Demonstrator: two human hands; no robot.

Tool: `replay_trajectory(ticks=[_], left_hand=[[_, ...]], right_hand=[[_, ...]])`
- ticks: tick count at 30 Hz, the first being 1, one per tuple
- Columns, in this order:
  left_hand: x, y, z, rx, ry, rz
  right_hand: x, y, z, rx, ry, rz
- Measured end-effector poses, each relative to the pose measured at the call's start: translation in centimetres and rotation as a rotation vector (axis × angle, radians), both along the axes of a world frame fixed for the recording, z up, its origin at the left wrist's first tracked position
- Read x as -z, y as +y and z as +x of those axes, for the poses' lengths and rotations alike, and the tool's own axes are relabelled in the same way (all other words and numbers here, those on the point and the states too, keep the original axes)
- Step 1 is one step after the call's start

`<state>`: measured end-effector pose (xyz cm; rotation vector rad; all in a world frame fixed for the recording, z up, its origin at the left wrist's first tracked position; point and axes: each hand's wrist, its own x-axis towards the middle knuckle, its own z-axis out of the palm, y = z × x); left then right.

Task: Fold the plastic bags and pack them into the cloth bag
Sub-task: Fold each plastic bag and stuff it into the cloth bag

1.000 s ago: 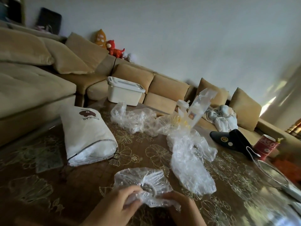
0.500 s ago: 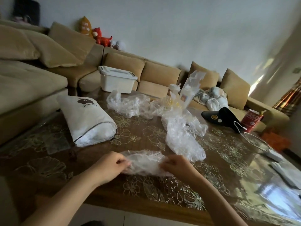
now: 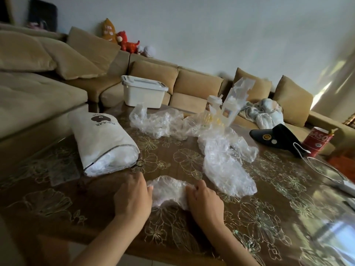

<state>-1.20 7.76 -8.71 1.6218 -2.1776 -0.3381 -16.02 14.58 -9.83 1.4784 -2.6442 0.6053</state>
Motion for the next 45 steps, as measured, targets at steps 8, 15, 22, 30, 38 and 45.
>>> replay_trajectory(ticks=[8, 15, 22, 30, 38, 45], left_hand=[[-0.9, -2.4, 0.7, 0.059, 0.614, 0.449], [-5.1, -1.9, 3.5, 0.466, 1.141, 1.061], [-3.7, -2.2, 4.6, 0.408, 1.236, 1.064], [-2.5, -1.4, 4.4, 0.332, 1.222, 0.968], [-2.0, -1.8, 4.8, 0.215, 1.140, 0.753], [-1.9, -2.1, 5.7, 0.236, 1.443, 1.200]], right_hand=[[-1.8, 1.2, -0.6, -0.136, -0.177, -0.120], [-9.8, 0.5, 0.7, -0.529, -0.707, -0.167], [-8.8, -0.7, 1.9, -0.590, -0.830, 0.168], [-7.2, -1.4, 4.4, -0.358, -0.991, -0.132], [-6.8, -1.4, 4.8, -0.335, -1.304, -0.164], [-6.6, -1.1, 5.1, -0.376, -1.116, -0.278]])
